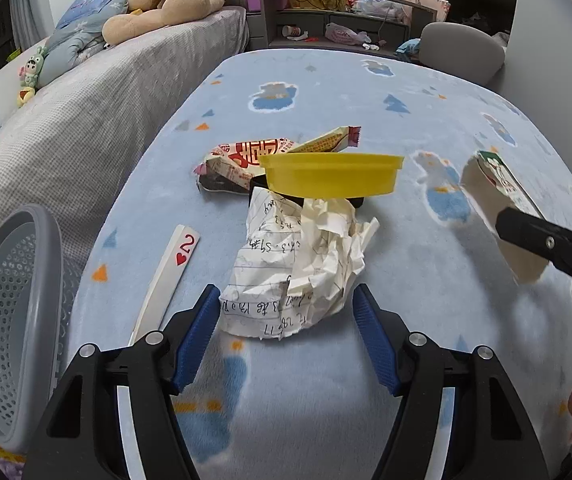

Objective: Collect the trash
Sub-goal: 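Grasp the crumpled white paper with the left tool while the right tool holds the carton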

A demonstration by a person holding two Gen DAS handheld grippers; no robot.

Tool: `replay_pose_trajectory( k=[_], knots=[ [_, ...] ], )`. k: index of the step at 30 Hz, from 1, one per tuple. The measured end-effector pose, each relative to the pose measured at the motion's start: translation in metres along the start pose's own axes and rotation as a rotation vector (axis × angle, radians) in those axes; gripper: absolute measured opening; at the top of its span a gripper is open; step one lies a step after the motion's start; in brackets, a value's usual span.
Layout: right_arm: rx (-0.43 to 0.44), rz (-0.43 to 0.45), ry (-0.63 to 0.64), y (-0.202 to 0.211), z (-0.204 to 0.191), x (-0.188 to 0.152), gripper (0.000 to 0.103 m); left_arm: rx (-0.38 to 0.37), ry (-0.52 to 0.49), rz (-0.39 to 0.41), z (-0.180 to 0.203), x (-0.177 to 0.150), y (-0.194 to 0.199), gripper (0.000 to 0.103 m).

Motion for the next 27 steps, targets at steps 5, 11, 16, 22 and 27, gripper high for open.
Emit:
replay_pose_trajectory(
  k=[5,11,16,22,27],
  knots=[
    [0.001,-0.005,-0.005,0.0,0.004,-0.001,0.038,-0.011,0.029,0.007,-0.004,0.004,-0.002,0.061],
    [-0.002,-0.008,-0.007,-0.001,0.006,-0.002,0.038,-0.038,0.039,0.011,-0.006,-0.001,0.005,0.052],
    [0.0,-0.004,-0.005,0.0,0.005,-0.002,0.038,-0.041,0.031,0.009,-0.006,-0.011,0.017,0.048],
    [0.004,-0.006,-0.001,0.0,0.002,-0.004,0.038,-0.044,0.036,-0.005,-0.013,-0.027,0.032,0.046],
    [0.003,-0.002,0.011,0.003,-0.002,-0.006,0.038,-0.049,0.037,-0.018,-0.016,-0.04,0.041,0.046]
  ],
)
Point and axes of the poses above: each gripper's, at about its wrist camera, not at the fingertips, and y roughly against the way its jaws point, z to its right, x to its top, the point moved 4 cm from there along -y, roughly the way its jaws point, and after that the axes turned 5 degrees about -y, right-handed, at the moved point
